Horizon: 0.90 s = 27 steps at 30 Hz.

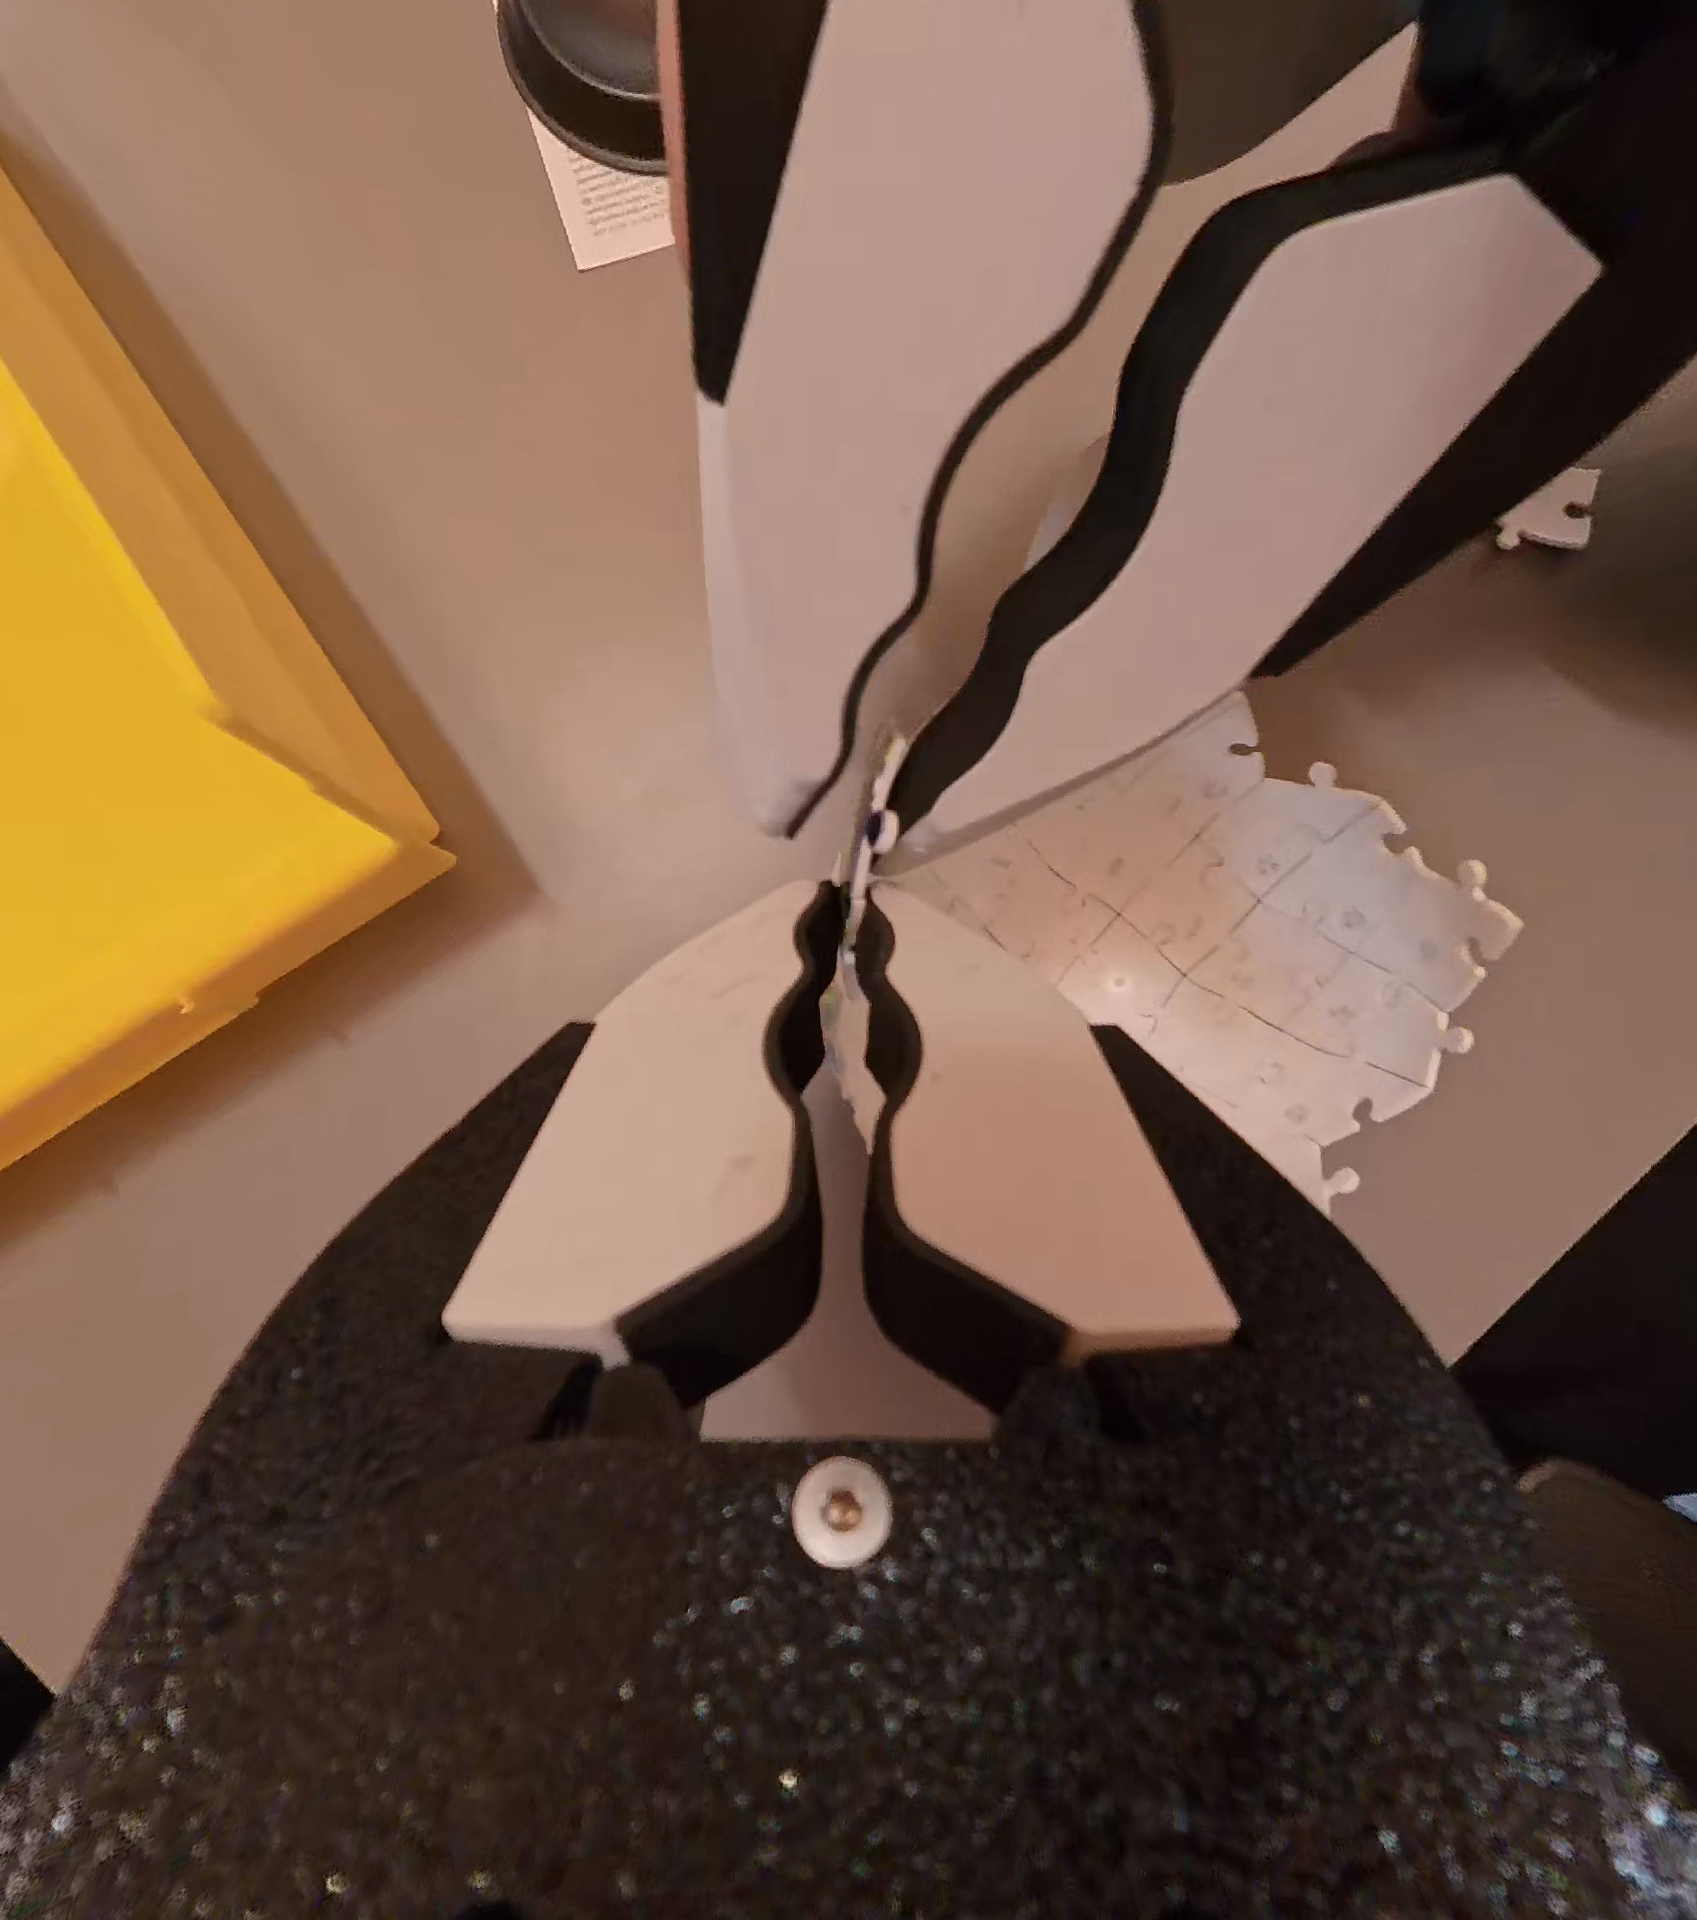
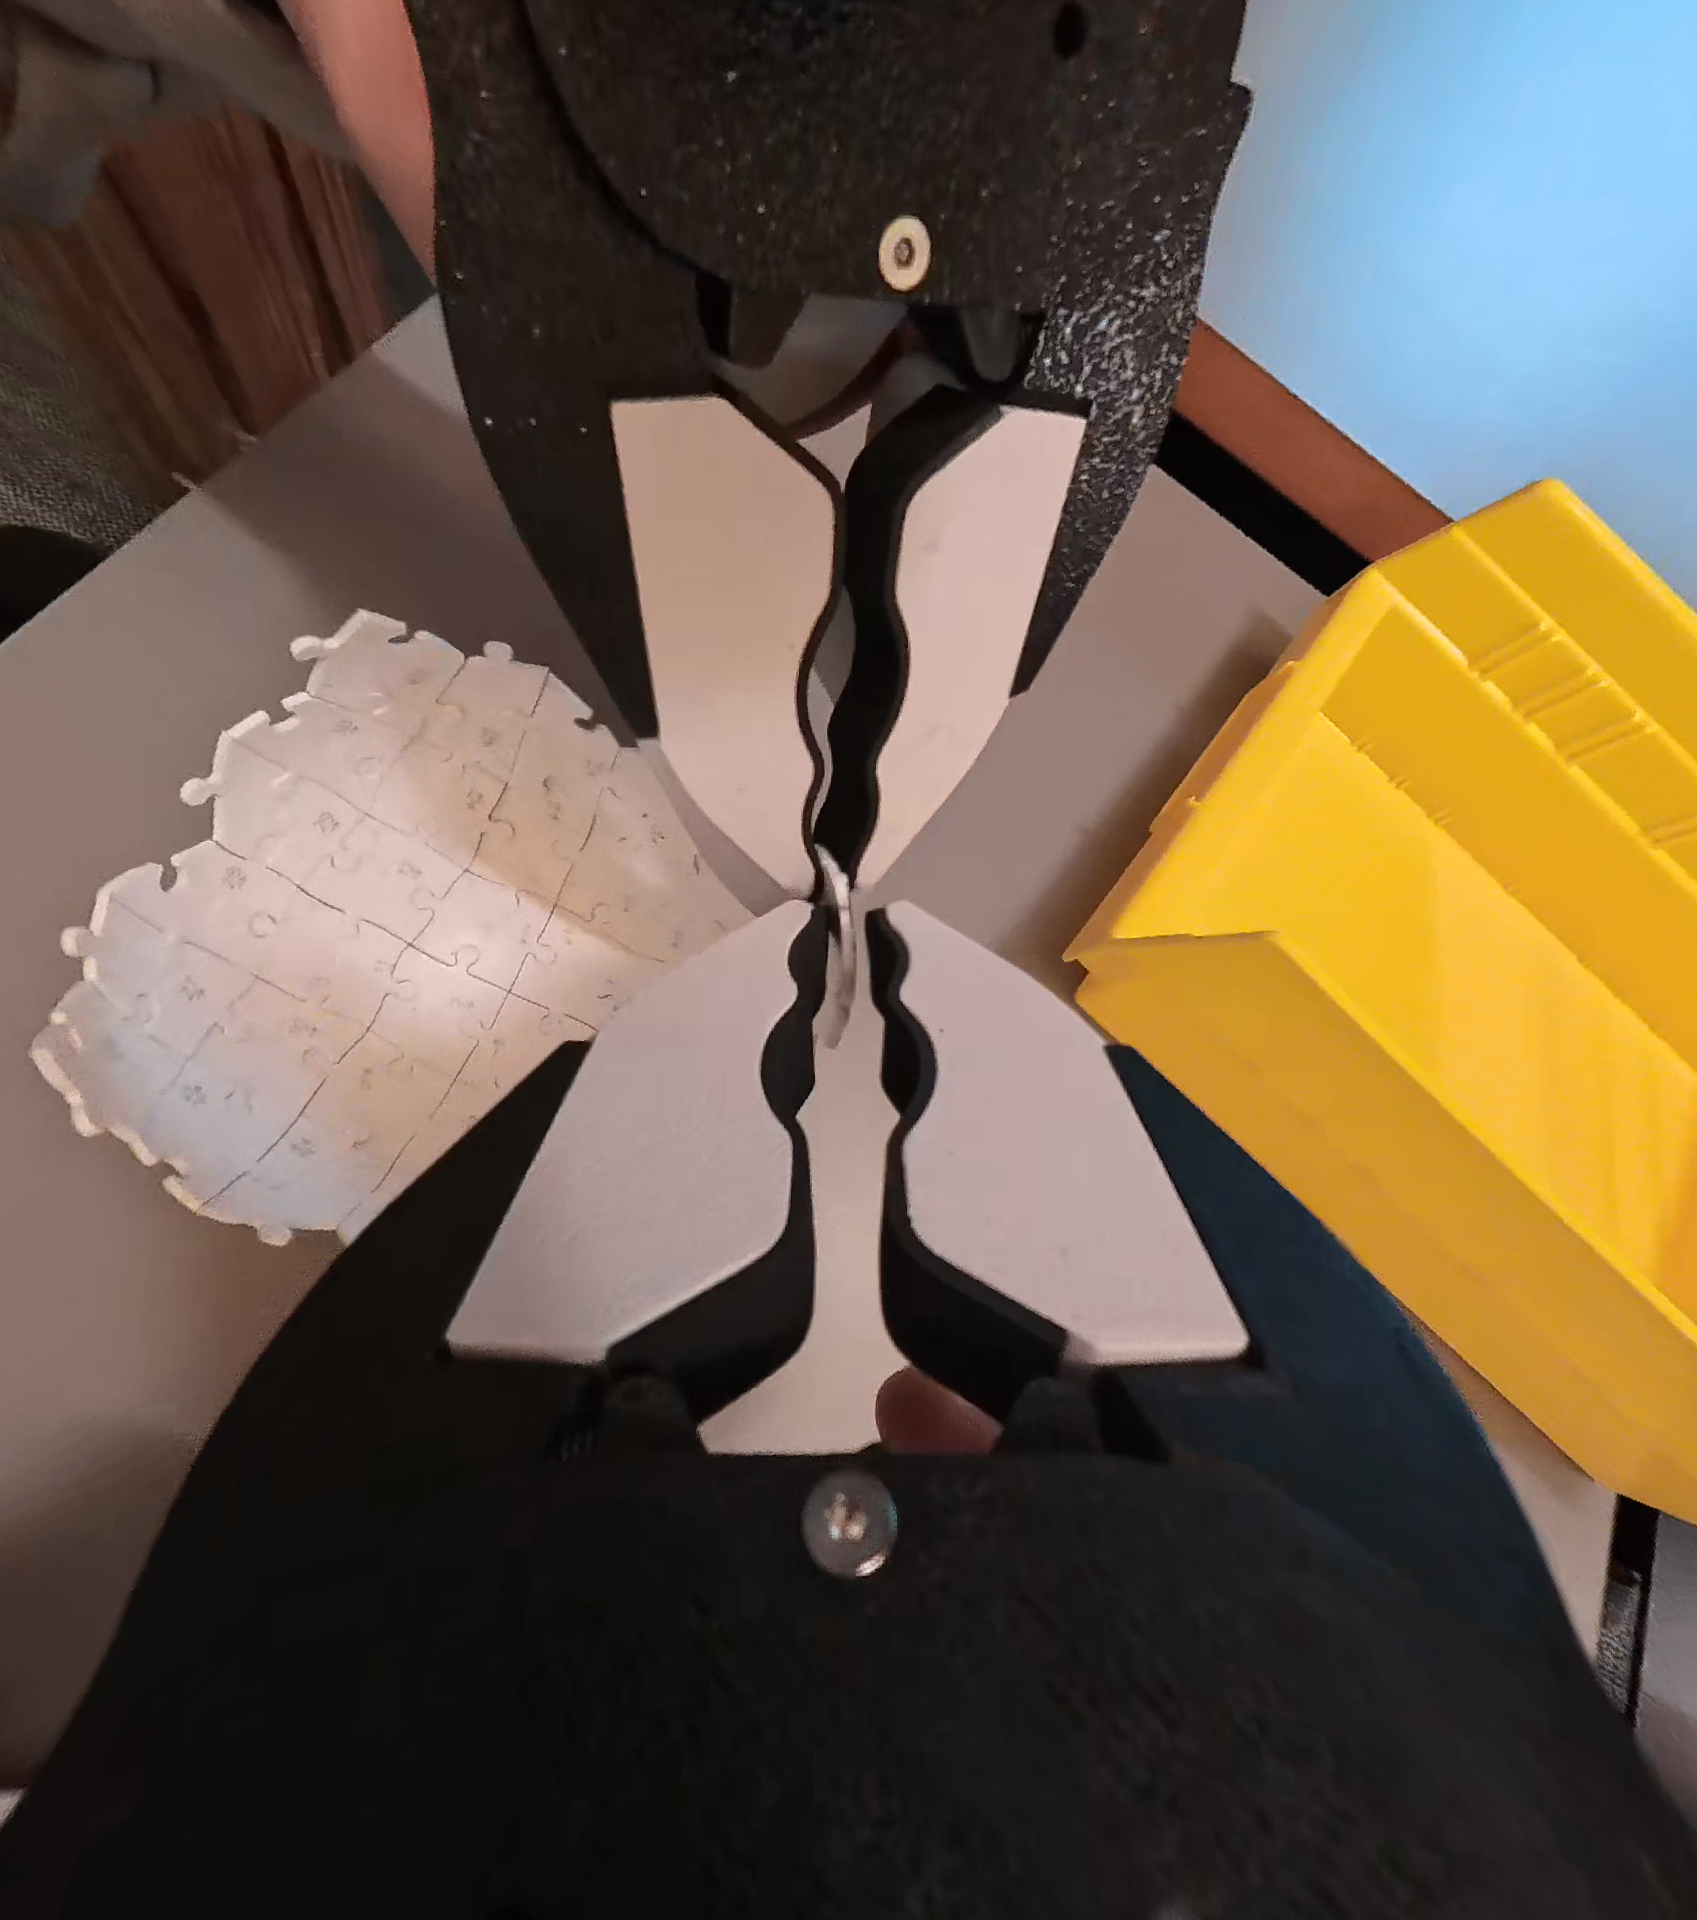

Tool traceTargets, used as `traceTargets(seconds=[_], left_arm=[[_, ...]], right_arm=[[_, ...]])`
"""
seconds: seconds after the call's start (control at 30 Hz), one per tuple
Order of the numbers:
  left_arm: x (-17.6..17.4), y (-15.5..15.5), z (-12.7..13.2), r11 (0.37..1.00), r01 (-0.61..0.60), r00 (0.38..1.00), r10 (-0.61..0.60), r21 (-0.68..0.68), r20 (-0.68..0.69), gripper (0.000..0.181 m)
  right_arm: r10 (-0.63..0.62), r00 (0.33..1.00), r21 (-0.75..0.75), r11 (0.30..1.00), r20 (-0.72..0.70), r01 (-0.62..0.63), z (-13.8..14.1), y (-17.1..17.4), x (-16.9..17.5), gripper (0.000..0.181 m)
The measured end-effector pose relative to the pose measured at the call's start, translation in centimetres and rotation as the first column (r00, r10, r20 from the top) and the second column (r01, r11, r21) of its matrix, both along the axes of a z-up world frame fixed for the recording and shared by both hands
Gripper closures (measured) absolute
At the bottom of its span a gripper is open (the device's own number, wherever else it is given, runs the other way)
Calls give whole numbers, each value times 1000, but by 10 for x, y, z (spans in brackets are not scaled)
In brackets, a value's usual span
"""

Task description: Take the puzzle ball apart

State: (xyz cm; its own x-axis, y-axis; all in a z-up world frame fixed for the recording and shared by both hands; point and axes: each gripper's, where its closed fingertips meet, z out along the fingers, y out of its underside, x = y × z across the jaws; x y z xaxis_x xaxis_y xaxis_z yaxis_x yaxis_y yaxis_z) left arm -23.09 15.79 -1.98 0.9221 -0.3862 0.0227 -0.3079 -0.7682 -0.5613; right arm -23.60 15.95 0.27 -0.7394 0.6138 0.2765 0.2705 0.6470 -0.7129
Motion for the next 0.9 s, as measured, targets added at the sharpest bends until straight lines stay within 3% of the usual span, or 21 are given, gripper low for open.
traceTargets(seconds=[0.43, 0.73, 0.9], left_arm=[[-1, 0, -3, 1000, 16, 1000, -16, 27, 11, 179], [-5, -8, -7, 1000, 2, 999, -3, 22, 38, 153], [-7, -15, -17, 1000, 2, 1000, -2, -27, 21, 152]], right_arm=[[16, 1000, -5, 1000, 22, -16, -2, -2, 1, 178], [-22, 998, -16, 1000, 57, 23, -7, -5, 2, 178], [-55, 997, 6, 998, 59, 55, -10, -3, -3, 178]])
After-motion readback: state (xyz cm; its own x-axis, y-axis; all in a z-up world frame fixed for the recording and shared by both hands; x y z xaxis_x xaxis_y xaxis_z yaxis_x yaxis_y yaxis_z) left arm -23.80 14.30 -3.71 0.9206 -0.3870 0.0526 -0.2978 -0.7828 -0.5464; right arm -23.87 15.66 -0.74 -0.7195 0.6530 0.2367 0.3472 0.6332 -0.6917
